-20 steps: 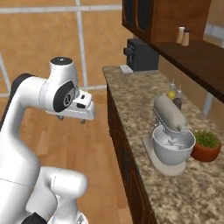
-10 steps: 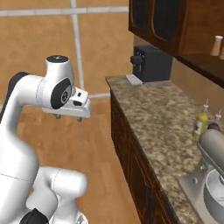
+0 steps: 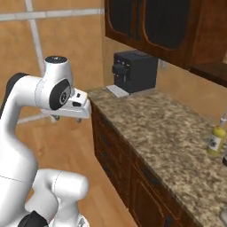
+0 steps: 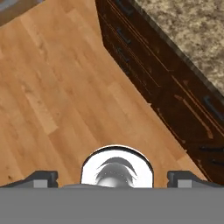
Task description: Navigate to the coffee machine.
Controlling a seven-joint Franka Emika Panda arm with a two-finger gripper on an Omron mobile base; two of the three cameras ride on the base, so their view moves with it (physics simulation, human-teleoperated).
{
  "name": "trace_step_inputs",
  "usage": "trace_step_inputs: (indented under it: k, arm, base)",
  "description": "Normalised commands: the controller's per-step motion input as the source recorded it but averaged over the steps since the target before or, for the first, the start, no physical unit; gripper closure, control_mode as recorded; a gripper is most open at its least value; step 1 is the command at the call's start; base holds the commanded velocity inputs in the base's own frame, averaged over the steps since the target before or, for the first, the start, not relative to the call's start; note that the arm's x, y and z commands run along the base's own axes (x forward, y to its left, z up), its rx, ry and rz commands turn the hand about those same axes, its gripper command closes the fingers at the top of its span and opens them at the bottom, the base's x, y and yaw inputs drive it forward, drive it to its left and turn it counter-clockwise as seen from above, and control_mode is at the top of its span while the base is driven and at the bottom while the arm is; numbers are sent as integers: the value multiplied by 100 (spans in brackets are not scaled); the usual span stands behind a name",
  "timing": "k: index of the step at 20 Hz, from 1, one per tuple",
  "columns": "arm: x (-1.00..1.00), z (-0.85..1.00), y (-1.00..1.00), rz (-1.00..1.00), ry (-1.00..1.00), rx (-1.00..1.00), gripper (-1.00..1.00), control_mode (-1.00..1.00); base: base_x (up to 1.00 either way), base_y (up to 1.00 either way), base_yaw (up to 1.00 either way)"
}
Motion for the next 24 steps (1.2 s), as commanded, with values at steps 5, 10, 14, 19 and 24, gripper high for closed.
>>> trace_step_inputs:
  k: [5, 10, 14, 19, 24]
  arm:
    - [0, 0, 0, 0, 0, 0, -100, 100]
    - [0, 0, 0, 0, 0, 0, -100, 100]
    - [0, 0, 0, 0, 0, 0, -100, 100]
    - [0, 0, 0, 0, 0, 0, -100, 100]
    - [0, 0, 0, 0, 0, 0, -100, 100]
  base:
    - [100, 84, -56]
    - [93, 92, -62]
    - [100, 83, -66]
    - [100, 86, -65]
    - [61, 99, -42]
